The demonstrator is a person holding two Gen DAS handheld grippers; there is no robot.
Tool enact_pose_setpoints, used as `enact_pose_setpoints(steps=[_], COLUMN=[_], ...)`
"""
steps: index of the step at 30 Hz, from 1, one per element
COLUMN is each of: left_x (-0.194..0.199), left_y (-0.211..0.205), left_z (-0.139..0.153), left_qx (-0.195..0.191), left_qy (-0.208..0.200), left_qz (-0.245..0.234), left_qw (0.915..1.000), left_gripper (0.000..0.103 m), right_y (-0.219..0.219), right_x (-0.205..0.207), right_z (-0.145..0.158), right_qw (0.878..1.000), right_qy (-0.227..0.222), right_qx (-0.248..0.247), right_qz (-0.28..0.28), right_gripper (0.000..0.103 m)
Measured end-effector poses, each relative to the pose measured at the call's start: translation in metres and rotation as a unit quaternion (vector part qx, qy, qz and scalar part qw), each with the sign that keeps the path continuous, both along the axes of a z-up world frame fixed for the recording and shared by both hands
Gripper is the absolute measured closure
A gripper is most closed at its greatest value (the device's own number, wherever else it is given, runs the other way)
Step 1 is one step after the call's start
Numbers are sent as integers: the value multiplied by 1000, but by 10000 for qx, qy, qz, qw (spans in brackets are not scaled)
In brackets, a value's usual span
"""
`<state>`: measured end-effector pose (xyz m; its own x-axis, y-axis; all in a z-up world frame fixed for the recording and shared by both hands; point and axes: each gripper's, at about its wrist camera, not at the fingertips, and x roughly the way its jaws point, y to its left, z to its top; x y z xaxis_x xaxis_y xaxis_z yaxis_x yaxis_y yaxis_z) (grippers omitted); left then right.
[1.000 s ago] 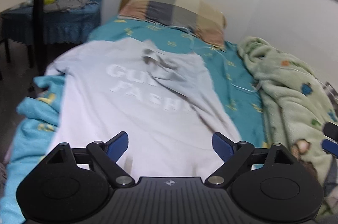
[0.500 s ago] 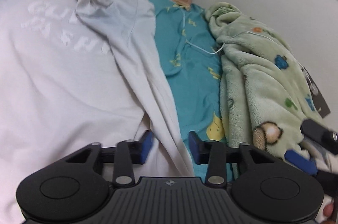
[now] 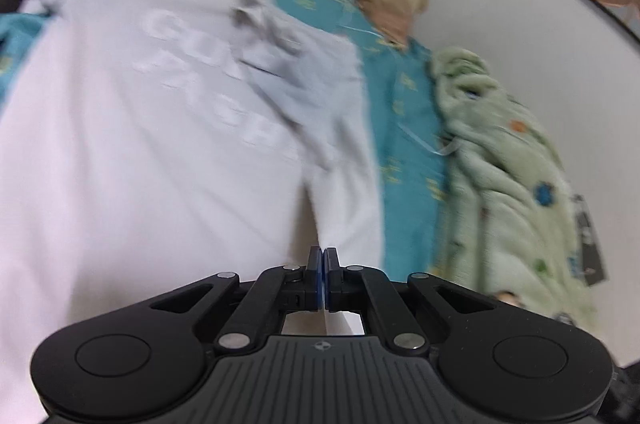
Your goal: Fold clothes
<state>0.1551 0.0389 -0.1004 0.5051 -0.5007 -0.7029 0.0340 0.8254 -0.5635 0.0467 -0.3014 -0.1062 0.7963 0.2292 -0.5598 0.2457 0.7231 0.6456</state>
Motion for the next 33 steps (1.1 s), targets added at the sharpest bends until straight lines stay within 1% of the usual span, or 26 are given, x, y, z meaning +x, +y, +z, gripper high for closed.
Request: enact_pose_setpoints(steps=[2,4,5,6,7,9,13,14,15,18,20,21,23,25,26,28,29,30,32,33], left_x=[5,6,6,5,3,-3,-33,-43,-52,-82,-97,-102,-109,-110,-111,-112,-113,-113,-114,-115], left_y=[14,21,24,24,23,20,1,-6,-13,-40,-57,-66,-82,-93,-98,-108,-111,-110,-105,-101], left_z=[-16,-28,-33,-35,-34,-28,-6,-1,3,12,11,8,1,-7,-11,-18,-21,-22,-20,-17], left_qx=[27,-64,-134,-207,-270,-347,-460,-451,-396,-141,70,184,378,497,545,640,636,597,490,406], left_qy=[179,323,393,454,498,489,397,399,416,484,621,717,891,943,953,975,959,918,845,814], left_qz=[155,269,302,295,266,201,-18,-98,-199,-496,-650,-721,-885,-957,-981,-1027,-1042,-1040,-1088,-1129], left_qw=[9997,9991,9987,9983,9980,9980,9982,9981,9982,9975,9959,9946,9914,9897,9891,9879,9879,9885,9893,9894], left_gripper=[101,101,99,91,86,65,57,51,47,42,36,36,35,35,36,42,56,73,94,94], right_y=[6,11,13,13,13,14,12,12,11,9,8,8,7,7,7,8,7,7,7,8], right_x=[4,6,7,7,7,7,7,6,5,4,4,4,3,3,3,2,2,1,2,2], right_z=[-2,-3,-4,-4,-5,-5,-4,-3,-2,1,2,2,3,3,3,3,3,3,2,2], right_qw=[9999,9996,9995,9994,9993,9992,9992,9993,9994,9996,9996,9997,9997,9996,9996,9995,9995,9995,9995,9994], right_qy=[55,116,145,164,183,217,214,200,172,105,74,61,41,31,27,32,39,45,50,52], right_qx=[-52,-131,-163,-173,-183,-201,-229,-224,-214,-198,-172,-161,-162,-183,-195,-240,-260,-273,-282,-287], right_qz=[106,209,245,252,259,269,236,226,218,199,200,200,205,210,210,179,155,141,157,165], right_gripper=[23,24,24,24,24,24,24,24,24,24,24,24,24,24,24,24,24,24,24,24])
